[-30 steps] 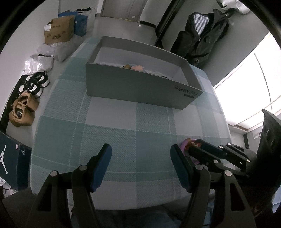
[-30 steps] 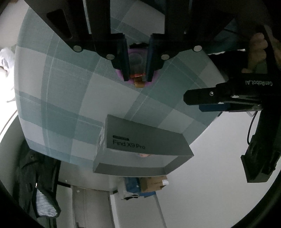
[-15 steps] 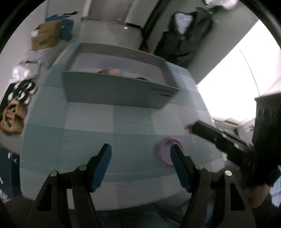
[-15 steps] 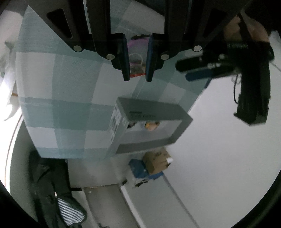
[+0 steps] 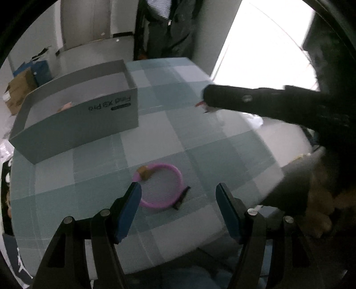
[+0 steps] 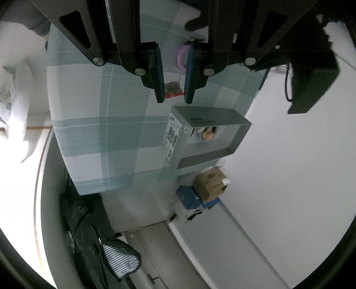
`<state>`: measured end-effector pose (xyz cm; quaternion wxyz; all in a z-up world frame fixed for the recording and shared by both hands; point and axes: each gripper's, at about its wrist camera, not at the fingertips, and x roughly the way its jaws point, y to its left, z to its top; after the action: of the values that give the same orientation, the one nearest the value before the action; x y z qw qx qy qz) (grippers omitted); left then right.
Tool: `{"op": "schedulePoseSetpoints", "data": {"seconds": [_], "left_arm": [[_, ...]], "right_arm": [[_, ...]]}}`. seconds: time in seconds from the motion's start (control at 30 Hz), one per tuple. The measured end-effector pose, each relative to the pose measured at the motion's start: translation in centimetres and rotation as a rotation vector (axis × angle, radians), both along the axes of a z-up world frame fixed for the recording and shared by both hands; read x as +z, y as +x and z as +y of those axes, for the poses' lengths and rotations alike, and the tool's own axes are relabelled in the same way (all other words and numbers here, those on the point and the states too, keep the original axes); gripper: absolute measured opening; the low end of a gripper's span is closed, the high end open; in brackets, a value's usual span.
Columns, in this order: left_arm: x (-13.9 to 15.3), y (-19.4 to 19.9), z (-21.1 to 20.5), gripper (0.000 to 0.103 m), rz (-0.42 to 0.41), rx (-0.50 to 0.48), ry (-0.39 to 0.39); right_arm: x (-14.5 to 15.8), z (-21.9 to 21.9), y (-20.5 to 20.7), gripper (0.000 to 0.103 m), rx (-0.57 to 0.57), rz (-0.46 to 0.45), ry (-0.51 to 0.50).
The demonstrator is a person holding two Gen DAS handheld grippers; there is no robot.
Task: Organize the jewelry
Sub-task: 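Grasp the pink ring with the left tool while the right tool holds the red item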
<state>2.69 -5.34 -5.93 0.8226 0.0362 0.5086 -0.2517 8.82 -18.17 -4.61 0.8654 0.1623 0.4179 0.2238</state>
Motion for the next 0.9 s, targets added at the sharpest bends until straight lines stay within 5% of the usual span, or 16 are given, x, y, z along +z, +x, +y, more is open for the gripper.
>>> {"op": "schedulePoseSetpoints", "data": {"seconds": [0.47, 0.9], "left_arm": [[-2.1, 1.5, -1.1, 0.065, -0.019, 0.033, 0.154], [-1.5, 1.8, -0.3, 0.047, 0.007, 0.032, 0.109]], "right_arm": [[0.2, -1.1, 0.1, 0.017, -0.019, 0.009, 0.033], [0.3, -1.2, 0.4, 0.017, -0.026, 0.014, 0.042]]}}
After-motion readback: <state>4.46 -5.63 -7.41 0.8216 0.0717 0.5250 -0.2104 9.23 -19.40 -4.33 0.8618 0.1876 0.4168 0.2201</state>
